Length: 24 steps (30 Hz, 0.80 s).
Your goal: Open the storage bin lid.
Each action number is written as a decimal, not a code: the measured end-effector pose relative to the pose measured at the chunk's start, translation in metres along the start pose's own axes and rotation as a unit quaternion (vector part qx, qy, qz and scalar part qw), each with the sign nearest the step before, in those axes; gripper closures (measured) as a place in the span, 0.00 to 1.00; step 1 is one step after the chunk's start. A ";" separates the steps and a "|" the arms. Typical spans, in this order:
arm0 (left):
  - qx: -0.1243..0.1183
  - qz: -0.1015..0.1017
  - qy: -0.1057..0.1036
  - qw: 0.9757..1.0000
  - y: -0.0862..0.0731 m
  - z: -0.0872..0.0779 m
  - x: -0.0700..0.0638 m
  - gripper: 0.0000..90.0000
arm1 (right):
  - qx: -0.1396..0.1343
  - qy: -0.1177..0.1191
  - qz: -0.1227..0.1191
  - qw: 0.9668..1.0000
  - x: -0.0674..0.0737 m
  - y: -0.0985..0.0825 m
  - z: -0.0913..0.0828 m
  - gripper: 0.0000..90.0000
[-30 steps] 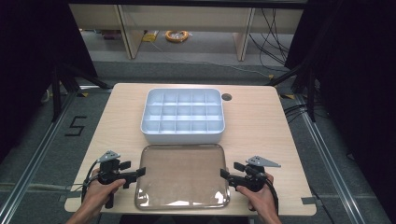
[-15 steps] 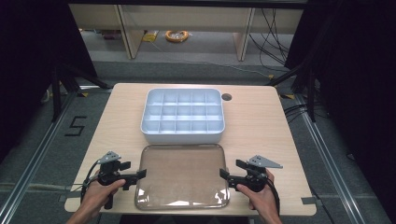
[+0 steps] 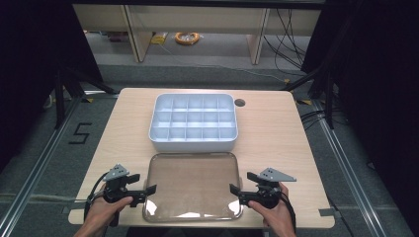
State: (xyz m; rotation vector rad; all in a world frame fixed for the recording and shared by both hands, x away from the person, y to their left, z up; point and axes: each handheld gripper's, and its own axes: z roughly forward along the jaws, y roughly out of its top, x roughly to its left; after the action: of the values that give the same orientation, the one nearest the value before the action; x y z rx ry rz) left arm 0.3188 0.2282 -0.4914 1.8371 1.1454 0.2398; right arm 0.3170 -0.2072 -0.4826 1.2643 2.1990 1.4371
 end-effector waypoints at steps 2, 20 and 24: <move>-0.001 0.005 0.003 1.000 -0.001 -0.002 -0.003 0.17 | 0.007 0.003 0.002 1.000 0.001 0.000 -0.001 0.18; -0.005 0.042 0.000 0.999 -0.011 -0.013 -0.021 0.17 | 0.014 0.030 -0.020 0.999 0.018 -0.016 -0.011 0.19; -0.011 0.039 -0.005 0.999 -0.014 -0.015 -0.025 0.17 | 0.020 0.030 -0.009 0.999 0.022 -0.019 -0.013 0.19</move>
State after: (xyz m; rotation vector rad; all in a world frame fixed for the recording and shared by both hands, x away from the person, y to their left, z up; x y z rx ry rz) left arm 0.2877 0.2192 -0.4871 1.8638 1.0622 0.2869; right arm 0.2856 -0.2021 -0.4866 1.2265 2.2835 1.4503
